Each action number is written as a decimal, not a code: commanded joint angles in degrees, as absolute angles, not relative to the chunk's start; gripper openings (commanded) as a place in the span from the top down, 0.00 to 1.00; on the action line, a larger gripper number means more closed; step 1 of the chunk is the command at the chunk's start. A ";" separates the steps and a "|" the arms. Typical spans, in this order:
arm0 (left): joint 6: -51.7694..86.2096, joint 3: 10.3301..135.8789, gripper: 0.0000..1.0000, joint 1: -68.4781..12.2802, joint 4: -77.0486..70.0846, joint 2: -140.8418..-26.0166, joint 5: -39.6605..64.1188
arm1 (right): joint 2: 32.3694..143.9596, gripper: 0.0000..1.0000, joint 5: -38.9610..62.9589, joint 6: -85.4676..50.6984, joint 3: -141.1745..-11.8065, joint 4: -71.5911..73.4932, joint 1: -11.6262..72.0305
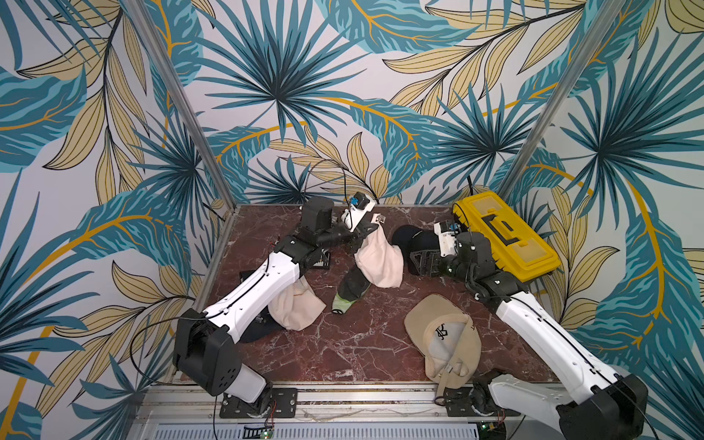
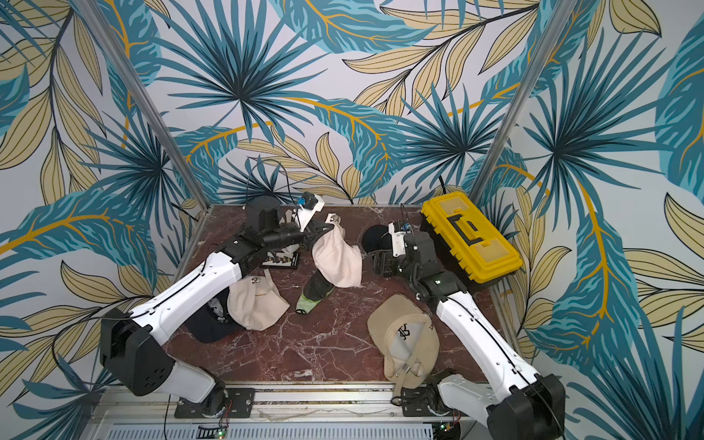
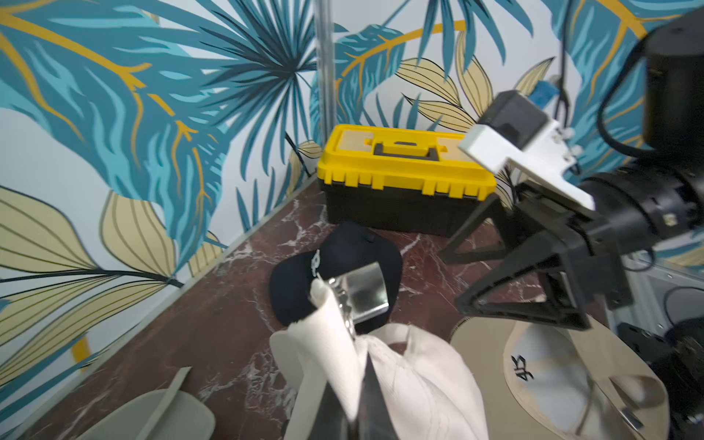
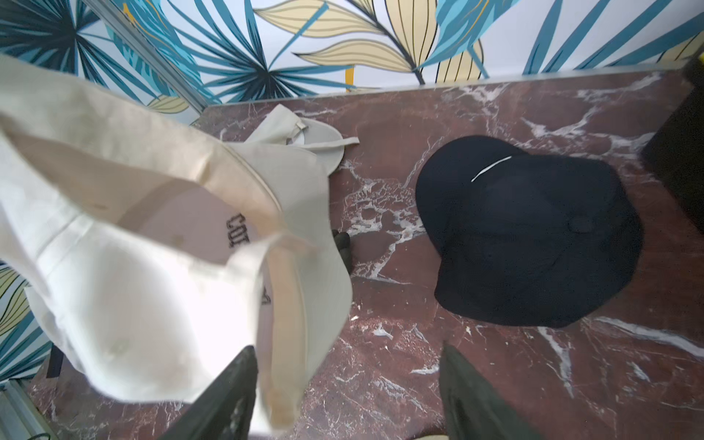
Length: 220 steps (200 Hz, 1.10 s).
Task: Open the adjustable buckle of the baseball cap
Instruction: Pull the adjustable strap on the baseball cap, then place the baseball cap at the corner of the board.
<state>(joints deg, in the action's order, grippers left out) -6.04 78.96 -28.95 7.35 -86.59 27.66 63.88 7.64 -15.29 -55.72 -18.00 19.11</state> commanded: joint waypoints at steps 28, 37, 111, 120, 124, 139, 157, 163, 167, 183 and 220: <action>-3.72 87.26 1.00 -24.66 5.43 -88.84 8.29 | 59.69 0.25 10.14 -15.32 -50.42 -13.03 18.94; -3.07 88.93 1.00 -22.86 5.43 -89.88 5.94 | 59.83 0.25 10.94 -15.08 -50.27 -13.08 18.98; -3.61 103.31 1.00 -7.30 3.59 -102.52 -0.39 | 62.12 0.27 16.52 -16.07 -49.05 -8.85 18.92; -3.62 103.87 1.00 -5.56 3.53 -103.99 -1.81 | 62.21 0.27 16.29 -16.08 -49.06 -9.12 18.98; -3.49 104.01 1.00 -4.71 3.56 -104.57 -2.55 | 62.22 0.27 16.14 -16.00 -48.96 -9.26 18.98; -2.90 103.49 1.00 -1.55 3.58 -106.27 -3.02 | 62.25 0.27 14.70 -15.89 -48.71 -9.88 18.94; -2.12 100.45 1.00 1.89 3.50 -106.79 -3.01 | 62.34 0.28 11.99 -16.38 -48.19 -10.67 18.98; -1.71 98.87 1.00 2.67 3.52 -106.64 -2.99 | 62.38 0.28 11.03 -16.71 -48.00 -10.76 18.98; -1.53 97.68 1.00 3.13 3.45 -106.53 -2.85 | 62.35 0.28 10.42 -16.84 -47.84 -10.69 18.98; -1.21 93.36 1.00 4.23 3.50 -106.27 -0.88 | 62.50 0.28 8.50 -16.41 -47.48 -10.59 18.98; -0.03 84.68 0.65 4.59 3.10 -105.59 2.86 | 64.07 0.27 3.85 -17.42 -49.28 -14.19 18.98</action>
